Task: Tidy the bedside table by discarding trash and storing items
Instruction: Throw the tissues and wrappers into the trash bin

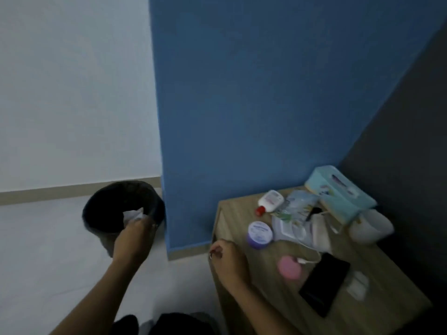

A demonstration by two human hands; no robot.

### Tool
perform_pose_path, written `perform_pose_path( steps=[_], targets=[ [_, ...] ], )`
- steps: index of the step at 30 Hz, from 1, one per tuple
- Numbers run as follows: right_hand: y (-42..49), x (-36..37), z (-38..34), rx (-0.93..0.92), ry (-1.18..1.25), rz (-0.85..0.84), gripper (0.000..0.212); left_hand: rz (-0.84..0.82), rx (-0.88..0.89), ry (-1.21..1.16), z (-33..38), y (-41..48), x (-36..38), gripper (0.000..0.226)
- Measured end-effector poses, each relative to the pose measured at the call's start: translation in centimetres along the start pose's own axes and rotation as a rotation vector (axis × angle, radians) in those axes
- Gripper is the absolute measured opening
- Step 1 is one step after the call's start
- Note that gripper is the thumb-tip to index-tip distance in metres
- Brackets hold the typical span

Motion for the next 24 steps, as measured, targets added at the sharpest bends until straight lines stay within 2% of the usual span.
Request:
perform_pose_path(
  steps=[4,7,10,13,19,22,24],
  targets=[
    [-1.1,-6.4,4.6,0.091,0.085,0.052,0.019,-0.142,0.076,-0.157,8.5,-2.6,3.2,0.021],
    [0.6,-12.1,7.9,0.131,0.091,0.282,0.016,-0.203,0.148,-0.231,14.8,-2.5,5.3,0.030],
    [3.1,-16.0,10.3,0.132,0.068,0.412,0.017,-0.224,0.182,-0.263,18.7,-1.5,7.3,0.038],
    [6.6,-18.1,12.1,0.165,0.018,0.473,0.026,-0.243,0.186,-0.221,20.6,0.7,9.3,0.045],
    [14.5,-18.7,13.4,0.258,0.079,0.548,0.041,-0.281,0.226,-0.145,21.7,4.6,13.4,0.055],
    [17.8,-17.4,14.7,0.348,0.084,0.533,0.045,-0.290,0.314,-0.104,22.2,5.4,15.2,0.053],
    [18.9,-16.0,15.9,0.402,-0.027,0.484,0.047,-0.285,0.349,-0.098,22.2,5.4,16.0,0.051]
  ],
)
Point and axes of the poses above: each hand's wrist, its own y-axis towards the middle knuckle, its own x-axis out of the palm, z = x × y, the point moved 4 cm from there along y, towards the middle knuckle, and after that the axes turned 8 degrees about z, right-handed, at the moved point
